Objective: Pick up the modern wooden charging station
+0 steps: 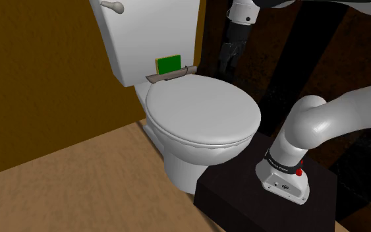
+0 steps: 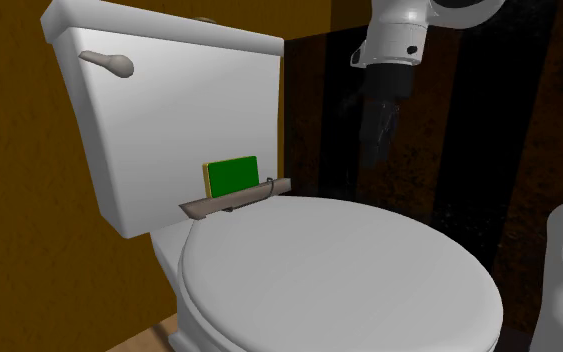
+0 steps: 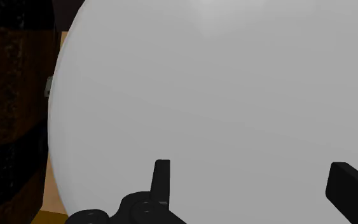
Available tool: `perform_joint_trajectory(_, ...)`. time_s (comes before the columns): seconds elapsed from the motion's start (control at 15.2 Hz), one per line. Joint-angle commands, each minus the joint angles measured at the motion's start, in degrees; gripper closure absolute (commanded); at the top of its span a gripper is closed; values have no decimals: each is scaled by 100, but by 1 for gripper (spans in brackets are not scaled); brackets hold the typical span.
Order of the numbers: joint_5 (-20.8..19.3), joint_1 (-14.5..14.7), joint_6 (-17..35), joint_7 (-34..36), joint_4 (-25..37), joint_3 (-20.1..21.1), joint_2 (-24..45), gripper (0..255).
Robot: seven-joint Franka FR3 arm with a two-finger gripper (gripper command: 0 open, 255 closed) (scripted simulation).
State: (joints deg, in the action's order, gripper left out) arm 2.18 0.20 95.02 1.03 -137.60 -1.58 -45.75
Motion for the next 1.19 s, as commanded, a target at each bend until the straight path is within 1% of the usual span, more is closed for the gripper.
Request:
perform_joint_trajectory(0.0, 0, 0, 0, 0, 0, 0, 0, 0)
perform_joint_trajectory(0.26, -227, 285, 244, -1469, 463, -655, 885, 0)
perform_joint_trajectory(0.53, -264, 607, 384, -2924, 1132, -1206, 1896, 0)
perform_joint_trajectory(0.86, -45, 946, 371, -4729, 2203, -1689, 3268, 0)
perform_joint_trajectory(1.12, 257, 1076, 198, -6105, 3212, -1856, 4400, 0)
